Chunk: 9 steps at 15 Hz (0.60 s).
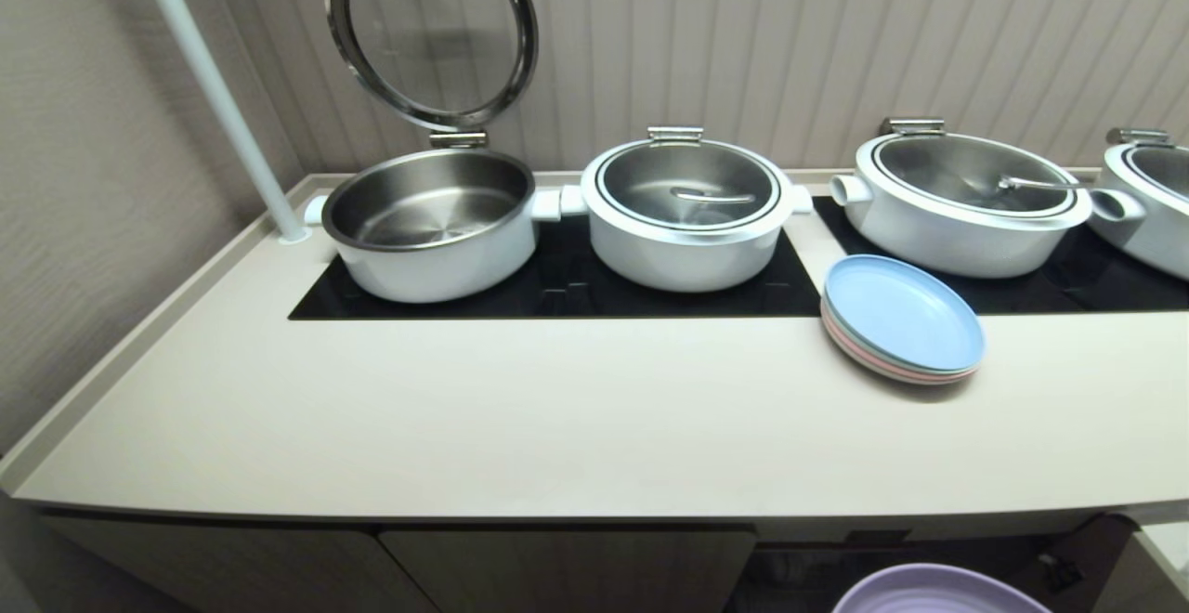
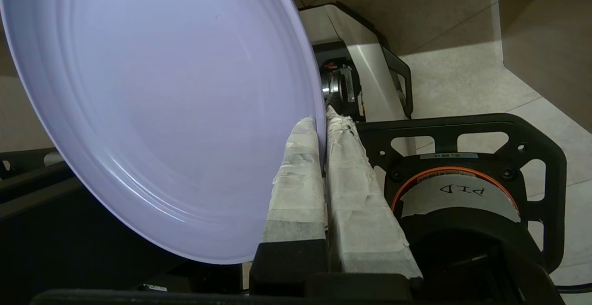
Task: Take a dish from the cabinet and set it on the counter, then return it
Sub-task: Put it back into the cabinet
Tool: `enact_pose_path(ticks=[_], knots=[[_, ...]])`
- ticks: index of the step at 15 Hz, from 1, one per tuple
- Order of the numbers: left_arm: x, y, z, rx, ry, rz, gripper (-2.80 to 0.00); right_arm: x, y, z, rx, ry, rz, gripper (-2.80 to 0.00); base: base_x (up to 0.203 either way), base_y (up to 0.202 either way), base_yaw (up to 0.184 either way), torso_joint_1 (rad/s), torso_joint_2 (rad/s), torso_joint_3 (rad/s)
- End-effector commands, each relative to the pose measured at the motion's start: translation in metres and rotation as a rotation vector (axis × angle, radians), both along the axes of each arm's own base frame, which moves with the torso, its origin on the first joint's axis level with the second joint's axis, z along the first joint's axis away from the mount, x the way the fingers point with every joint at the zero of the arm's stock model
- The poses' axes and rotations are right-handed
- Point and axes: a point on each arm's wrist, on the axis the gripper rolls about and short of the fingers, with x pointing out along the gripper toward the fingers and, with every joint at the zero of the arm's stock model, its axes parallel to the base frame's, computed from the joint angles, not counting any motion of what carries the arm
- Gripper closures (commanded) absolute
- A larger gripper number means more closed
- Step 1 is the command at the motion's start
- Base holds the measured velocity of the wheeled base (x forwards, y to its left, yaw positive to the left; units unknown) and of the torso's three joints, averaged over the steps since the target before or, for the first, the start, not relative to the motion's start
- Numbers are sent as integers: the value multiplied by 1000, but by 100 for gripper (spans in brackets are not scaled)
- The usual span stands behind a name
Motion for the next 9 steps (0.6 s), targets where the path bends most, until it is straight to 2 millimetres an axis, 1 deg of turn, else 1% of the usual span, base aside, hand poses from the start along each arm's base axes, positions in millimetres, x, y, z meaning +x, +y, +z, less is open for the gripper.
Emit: enact_pose_path(ticks=[1,7,9], knots=[[0,0,0,-1,0,0,0,-1,0,-1,-4,20,-2,0,0,0,0,0,0,0],[0,0,0,-1,0,0,0,-1,1,1,10,21,0,0,0,0,0,0,0,0],[0,0,0,-1,0,0,0,-1,1,1,12,24,-3,0,0,0,0,-85,154,103]])
